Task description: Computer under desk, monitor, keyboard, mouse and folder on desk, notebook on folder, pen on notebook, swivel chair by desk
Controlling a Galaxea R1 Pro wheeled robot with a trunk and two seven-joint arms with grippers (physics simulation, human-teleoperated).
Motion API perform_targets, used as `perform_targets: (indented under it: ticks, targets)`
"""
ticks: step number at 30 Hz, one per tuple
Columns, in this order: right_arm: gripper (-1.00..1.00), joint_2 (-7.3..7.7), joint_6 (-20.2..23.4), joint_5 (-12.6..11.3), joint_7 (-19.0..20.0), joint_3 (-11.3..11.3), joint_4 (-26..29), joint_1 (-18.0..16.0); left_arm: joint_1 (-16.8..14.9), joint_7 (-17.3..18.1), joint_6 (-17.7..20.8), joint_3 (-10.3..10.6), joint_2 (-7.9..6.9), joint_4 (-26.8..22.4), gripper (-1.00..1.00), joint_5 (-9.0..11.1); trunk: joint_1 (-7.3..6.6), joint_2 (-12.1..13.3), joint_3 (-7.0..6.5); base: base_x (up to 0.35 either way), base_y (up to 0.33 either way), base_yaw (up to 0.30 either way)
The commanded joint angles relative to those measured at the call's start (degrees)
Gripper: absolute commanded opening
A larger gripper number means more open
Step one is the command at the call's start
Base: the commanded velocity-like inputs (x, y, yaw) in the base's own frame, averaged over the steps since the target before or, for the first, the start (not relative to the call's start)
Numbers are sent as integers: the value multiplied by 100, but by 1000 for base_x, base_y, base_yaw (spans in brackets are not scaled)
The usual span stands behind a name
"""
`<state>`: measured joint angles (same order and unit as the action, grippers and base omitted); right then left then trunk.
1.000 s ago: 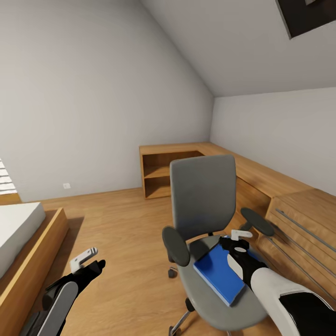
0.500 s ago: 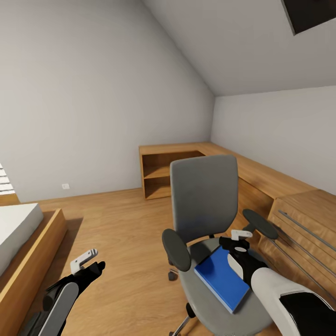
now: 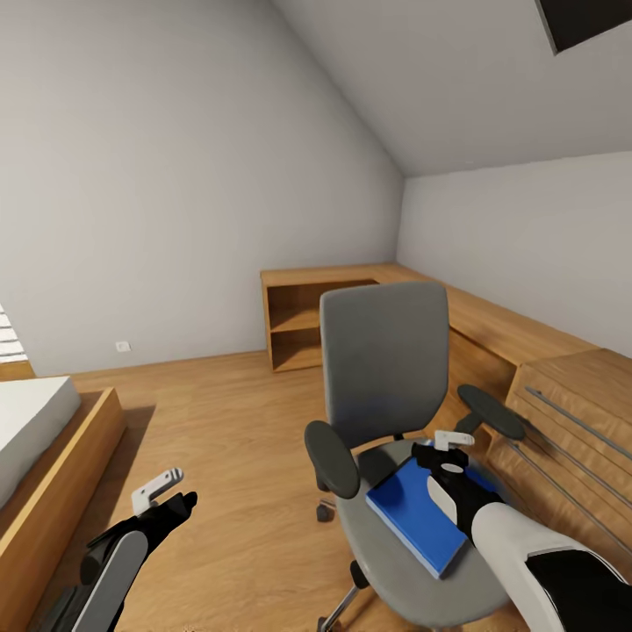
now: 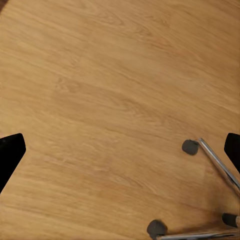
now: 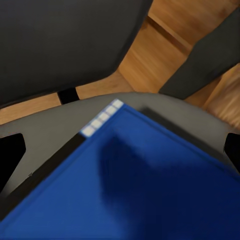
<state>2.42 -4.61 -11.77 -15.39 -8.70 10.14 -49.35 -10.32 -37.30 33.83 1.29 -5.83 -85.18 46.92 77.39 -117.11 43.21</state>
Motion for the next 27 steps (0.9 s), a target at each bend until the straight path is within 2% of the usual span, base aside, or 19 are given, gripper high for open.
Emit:
perform_targets:
  ticks: [1, 20, 27]
  targets:
    - [100, 1, -22, -61, -18, -50, -3, -4, -4, -59, 0, 12, -6, -7, 100, 54, 22, -44, 24, 0, 0, 0]
    - [100, 4, -23, -54, -17, -61, -3, -4, -5, -43, 1, 12, 3, 9, 100, 81, 439, -806, 365, 0, 0, 0]
    - [100, 4, -23, -49, -13, -61, -3, -4, -4, -38, 1, 15, 3, 33, 100, 97, 439, -806, 365, 0, 0, 0]
